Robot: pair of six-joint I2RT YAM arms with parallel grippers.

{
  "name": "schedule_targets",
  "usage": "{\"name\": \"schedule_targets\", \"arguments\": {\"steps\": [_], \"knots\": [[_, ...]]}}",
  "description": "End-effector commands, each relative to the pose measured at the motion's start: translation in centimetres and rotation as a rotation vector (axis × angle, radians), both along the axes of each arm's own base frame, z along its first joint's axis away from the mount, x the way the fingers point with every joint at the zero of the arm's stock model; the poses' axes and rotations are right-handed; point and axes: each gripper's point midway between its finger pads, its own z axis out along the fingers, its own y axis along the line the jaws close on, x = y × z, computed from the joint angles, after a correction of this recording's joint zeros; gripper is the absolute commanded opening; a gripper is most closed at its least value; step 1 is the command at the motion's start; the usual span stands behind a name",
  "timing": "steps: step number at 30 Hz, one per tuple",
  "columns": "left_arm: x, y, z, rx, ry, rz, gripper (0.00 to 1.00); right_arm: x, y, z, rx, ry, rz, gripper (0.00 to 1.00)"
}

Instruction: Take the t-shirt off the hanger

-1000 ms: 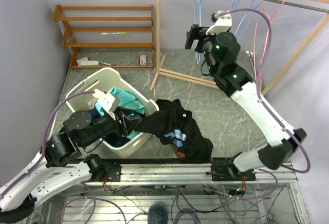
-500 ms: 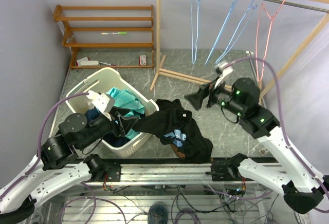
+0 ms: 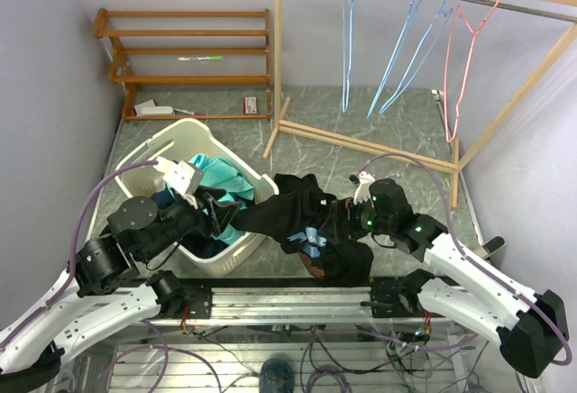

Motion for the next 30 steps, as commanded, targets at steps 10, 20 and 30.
{"name": "schedule_targets", "arguments": {"steps": [10,20,30], "knots": [[0.8,0.1,-0.6,0.019,0.024,0.036,0.61,1.8,3.3,-6.2,-0.231,-0.047,-0.093,1.0],[0.6,0.4,-0.3,0.005,0.014,0.038,0.61,4.5,3.4,-7.2,-0.367,-0.058,-0.205,0.19],[0.4,0.9,0.2,-0.014,-0.001,0.046,0.61,7.9,9.1,10.5,-0.086,-0.318,-0.12,0.0]]}}
